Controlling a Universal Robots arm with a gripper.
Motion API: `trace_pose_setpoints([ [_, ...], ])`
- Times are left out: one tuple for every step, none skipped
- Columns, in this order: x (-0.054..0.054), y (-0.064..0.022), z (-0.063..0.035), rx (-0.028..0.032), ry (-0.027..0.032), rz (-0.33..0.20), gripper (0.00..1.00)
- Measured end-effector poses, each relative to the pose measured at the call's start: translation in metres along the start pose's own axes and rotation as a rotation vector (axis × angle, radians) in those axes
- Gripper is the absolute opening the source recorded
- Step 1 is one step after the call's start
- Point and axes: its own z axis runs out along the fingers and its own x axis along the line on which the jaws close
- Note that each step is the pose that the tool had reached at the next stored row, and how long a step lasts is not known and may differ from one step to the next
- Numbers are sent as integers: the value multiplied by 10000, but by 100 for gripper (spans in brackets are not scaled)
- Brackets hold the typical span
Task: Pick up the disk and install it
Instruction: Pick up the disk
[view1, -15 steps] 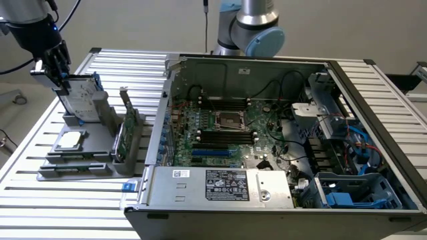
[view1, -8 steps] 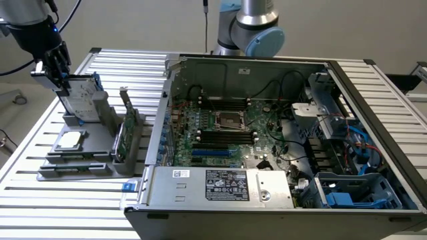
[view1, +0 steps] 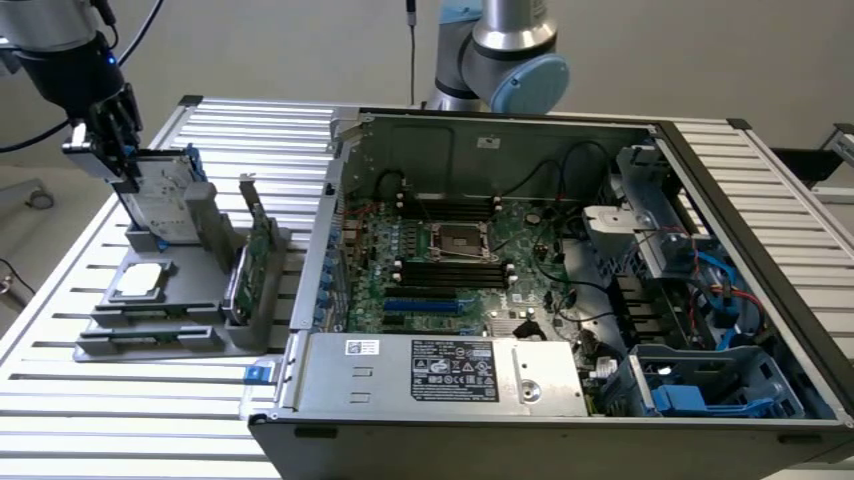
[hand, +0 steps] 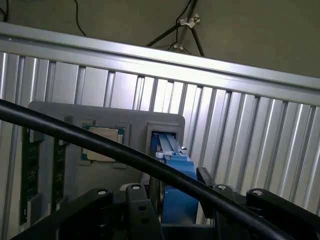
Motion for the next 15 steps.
trace_pose_setpoints([
  [0,0,1,0,0,3,48],
  [-1,0,2,1,-1,5,48],
  [-1,0,3,0,0,7,48],
  [-1,0,4,1,0,8,48],
  [-2,0,6,1,0,12,48],
  [-3,0,6,2,-1,16,48],
  [-3,0,7,2,-1,22,48],
  [-4,-1,8,3,-1,29,48],
  [-5,-1,8,3,-1,36,48],
  [-6,-1,8,2,-1,42,48],
  [-6,-1,7,1,-1,48,48],
  [-7,-1,7,1,-1,55,48],
  [-7,-1,7,1,-1,61,48],
  [-7,-1,7,2,-1,68,48],
  [-7,-1,8,2,-1,75,48],
])
